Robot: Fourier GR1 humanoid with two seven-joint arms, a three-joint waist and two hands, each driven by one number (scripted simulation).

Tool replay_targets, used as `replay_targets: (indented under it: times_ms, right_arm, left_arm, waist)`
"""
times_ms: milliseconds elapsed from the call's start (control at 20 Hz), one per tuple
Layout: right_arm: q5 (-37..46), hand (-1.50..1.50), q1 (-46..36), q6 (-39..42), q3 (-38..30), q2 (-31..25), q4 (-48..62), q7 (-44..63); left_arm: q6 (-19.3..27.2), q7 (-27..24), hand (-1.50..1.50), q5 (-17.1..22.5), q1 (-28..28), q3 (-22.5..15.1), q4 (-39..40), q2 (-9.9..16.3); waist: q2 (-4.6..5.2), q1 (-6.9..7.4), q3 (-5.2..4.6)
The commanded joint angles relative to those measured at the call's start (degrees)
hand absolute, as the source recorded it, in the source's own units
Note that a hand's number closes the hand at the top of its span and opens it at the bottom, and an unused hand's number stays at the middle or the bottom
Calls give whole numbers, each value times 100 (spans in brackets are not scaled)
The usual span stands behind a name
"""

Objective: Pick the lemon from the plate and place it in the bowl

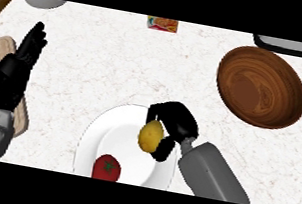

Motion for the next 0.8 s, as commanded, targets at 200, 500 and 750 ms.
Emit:
replay_targets:
  times_ms: [200, 500, 750]
  right_arm:
    - [-679, 150, -1362, -1227, 177, 74, 380, 2880]
    - [-885, 150, -2340, -2767, 344, 75, 251, 4477]
    - [-371, 150, -3164, -4031, 789, 75, 282, 5623]
  left_arm:
    - [-195, -55, 0, -17, -323, -145, 171, -14]
    - [-191, -24, 0, -82, -407, -357, 186, -180]
    - [7, 66, 0, -254, -547, -436, 280, -325]
  waist:
    - [124, 498, 0]
    - [90, 709, 1]
    - [36, 540, -7]
